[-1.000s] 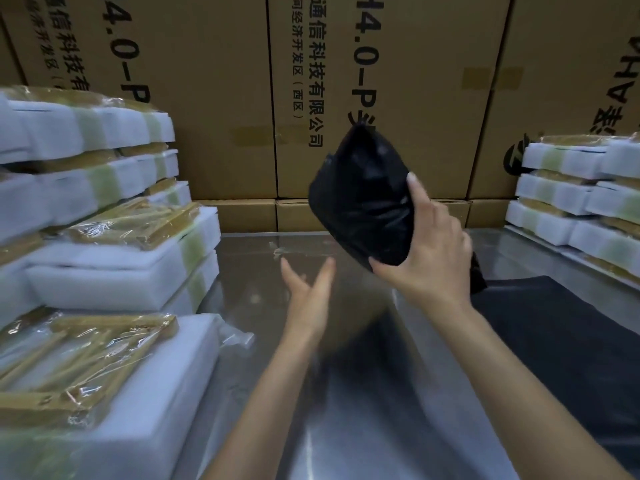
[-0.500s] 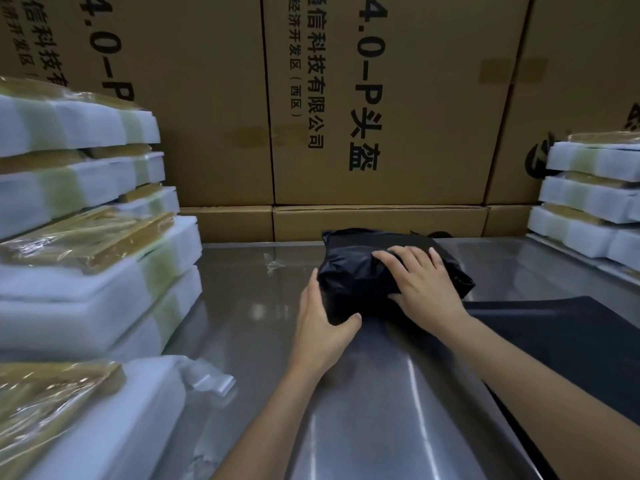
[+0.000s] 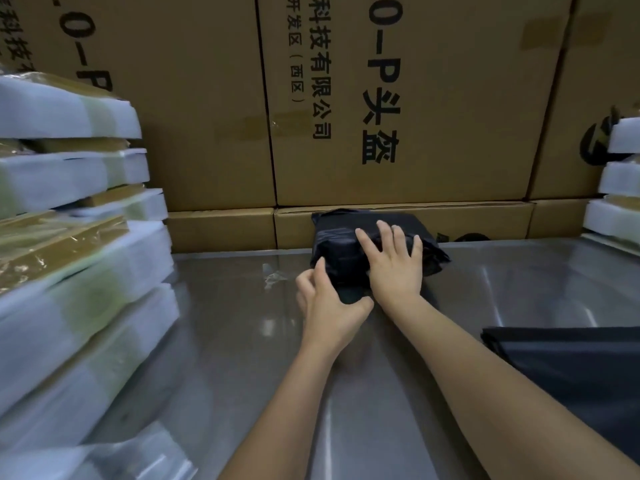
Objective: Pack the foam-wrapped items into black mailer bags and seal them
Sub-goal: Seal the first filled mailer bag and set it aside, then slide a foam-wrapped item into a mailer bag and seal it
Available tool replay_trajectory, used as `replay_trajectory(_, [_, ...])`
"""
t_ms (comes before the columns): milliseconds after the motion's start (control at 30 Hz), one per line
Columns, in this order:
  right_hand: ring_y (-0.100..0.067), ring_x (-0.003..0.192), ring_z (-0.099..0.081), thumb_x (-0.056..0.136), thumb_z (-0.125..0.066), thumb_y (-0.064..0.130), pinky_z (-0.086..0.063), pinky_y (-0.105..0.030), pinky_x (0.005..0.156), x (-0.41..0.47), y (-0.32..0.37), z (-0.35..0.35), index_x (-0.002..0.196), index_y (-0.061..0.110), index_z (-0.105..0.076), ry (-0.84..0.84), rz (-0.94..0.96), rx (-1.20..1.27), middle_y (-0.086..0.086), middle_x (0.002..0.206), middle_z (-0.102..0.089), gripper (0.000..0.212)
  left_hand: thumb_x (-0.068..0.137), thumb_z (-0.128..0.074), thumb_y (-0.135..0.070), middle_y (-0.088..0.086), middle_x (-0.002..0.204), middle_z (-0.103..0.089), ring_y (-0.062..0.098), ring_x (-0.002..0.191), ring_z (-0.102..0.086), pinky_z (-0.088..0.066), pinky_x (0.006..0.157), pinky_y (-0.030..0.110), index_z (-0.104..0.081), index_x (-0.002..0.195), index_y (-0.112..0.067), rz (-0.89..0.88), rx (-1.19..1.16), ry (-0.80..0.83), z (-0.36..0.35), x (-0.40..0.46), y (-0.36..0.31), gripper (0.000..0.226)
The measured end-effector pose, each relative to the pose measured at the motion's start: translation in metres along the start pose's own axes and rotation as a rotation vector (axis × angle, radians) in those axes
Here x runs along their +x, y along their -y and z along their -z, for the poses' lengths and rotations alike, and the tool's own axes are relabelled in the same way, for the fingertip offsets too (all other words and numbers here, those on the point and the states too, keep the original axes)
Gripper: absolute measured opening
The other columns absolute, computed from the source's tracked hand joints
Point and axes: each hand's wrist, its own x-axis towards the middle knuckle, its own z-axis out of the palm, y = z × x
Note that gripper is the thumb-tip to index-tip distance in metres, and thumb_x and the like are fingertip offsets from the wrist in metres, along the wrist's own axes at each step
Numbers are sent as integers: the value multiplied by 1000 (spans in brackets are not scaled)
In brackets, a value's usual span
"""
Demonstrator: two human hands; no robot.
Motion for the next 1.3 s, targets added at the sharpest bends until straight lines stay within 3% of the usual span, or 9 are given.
replay_trajectory(100, [-27,131,-23,96,-48,25,-35,-42,94,5,13,-17,152,32,7,-78,-65,-12,-8,147,-15,78,75,-69,-41,-6,135,-19,16,130,-22,-25,91,23,-14,149,-24,7,55,24,-7,6,5,93])
replay_trajectory(233, [-31,118,-36,95,-45,14,-41,-32,63,10,25,-31,153,25,1,-78,-81,104,-12,144,-23,75,75,-67,-40,-9,132,-21,14,127,-23,-26,87,25,-17,147,-27,16,54,22,-8,9,12,89])
replay_trajectory(433, [-31,133,-34,88,-56,22,-47,-33,86,7,24,-36,153,18,0,23,-131,239,-8,154,-16,86,74,-67,-38,-8,131,-25,13,126,-26,-27,88,24,-23,144,-26,20,13,-8,-9,10,17,83])
replay_trajectory(600, [-30,146,-13,93,-47,28,-24,-42,114,-11,18,-23,153,19,2,146,-122,301,-6,161,-3,77,76,-66,-37,-9,133,-27,12,126,-27,-26,87,25,-27,143,-29,67,-28,-28,-9,14,12,77])
replay_trajectory(700, [-29,141,-26,94,-47,31,-28,-41,110,-33,17,-7,150,15,-12,116,-120,283,-13,156,-21,68,79,-67,-31,-7,126,-35,12,118,-30,-27,90,24,-35,139,-25,96,-130,-71,-4,11,6,69])
replay_trajectory(800, [-29,115,-52,93,-44,26,-41,-37,85,-61,14,10,131,11,-38,122,-117,285,-11,128,-53,41,84,-64,-18,-5,101,-55,13,102,-47,-37,82,23,-50,126,-19,180,-329,-81,8,-5,-5,44])
replay_trajectory(867, [-28,106,-56,93,-42,24,-40,-34,74,-80,13,25,119,11,-46,133,-106,285,-9,117,-59,29,86,-61,-12,-3,86,-62,15,88,-58,-44,74,20,-62,107,-18,204,-431,-50,17,-26,-13,22])
replay_trajectory(1000, [-25,109,-52,92,-44,24,-39,-34,83,-120,7,54,118,14,-50,86,-51,306,-5,115,-58,28,86,-58,-3,0,81,-65,14,78,-59,-47,72,23,-69,84,-14,174,-421,7,35,-77,-30,16])
replay_trajectory(1300, [-28,110,-48,84,-49,15,-33,-37,90,-226,-23,121,111,9,-55,-47,-170,296,-9,112,-56,28,87,-53,6,1,61,-53,-5,47,-48,-37,53,8,-66,82,-3,117,-430,42,79,-185,-68,17])
